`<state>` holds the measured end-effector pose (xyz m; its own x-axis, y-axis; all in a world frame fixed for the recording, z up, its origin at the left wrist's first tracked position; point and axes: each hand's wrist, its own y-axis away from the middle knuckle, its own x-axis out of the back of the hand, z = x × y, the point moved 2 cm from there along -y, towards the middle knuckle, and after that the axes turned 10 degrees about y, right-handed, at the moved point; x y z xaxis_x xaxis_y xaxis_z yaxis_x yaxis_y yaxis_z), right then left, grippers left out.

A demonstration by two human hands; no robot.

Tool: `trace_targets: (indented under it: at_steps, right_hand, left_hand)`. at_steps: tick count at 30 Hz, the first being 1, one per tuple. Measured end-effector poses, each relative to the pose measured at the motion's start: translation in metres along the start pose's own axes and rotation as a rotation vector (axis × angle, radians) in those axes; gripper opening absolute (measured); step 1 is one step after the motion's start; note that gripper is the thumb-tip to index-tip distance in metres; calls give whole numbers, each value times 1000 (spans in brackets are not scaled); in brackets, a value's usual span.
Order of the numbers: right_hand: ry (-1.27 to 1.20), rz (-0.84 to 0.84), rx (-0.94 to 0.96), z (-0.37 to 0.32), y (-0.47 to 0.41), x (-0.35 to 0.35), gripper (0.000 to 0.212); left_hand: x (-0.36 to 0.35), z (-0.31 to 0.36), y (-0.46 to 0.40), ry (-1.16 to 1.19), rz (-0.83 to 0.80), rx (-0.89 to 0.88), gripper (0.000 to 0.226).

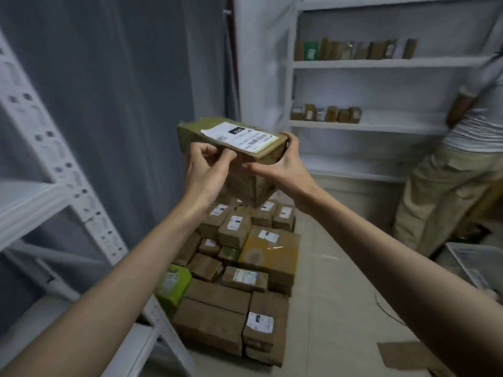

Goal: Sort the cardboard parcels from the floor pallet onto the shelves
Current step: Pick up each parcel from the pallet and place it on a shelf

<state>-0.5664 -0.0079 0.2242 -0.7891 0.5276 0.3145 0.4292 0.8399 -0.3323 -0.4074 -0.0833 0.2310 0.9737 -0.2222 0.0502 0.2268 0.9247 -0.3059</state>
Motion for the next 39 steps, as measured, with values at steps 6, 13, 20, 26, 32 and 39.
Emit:
trace_targets:
  at_steps: [6, 13, 20, 26, 32, 39]
  right_hand:
    - [110, 6, -187, 86, 0, 52, 102]
    - [157, -60, -321, 195, -38, 84, 103]
    - [182, -253, -404, 296, -84, 79, 113]
    - [219, -391, -417, 356, -99, 50, 117]
    - [431, -481, -568, 415, -106, 21, 129]
    - [494, -414, -763, 499, -87, 2, 130]
  left_hand:
    - [-56, -77, -38, -45, -102, 224, 53]
    - [-131, -178, -78, -125, -159, 474, 77]
    - [-161, -262, -91, -50, -51, 722, 90]
    - [-161, -325, -95, -158, -14, 841, 54]
    - [-173, -400, -98, -147, -148, 935, 35]
    - [-194, -501, -92, -183, -366, 1057, 38]
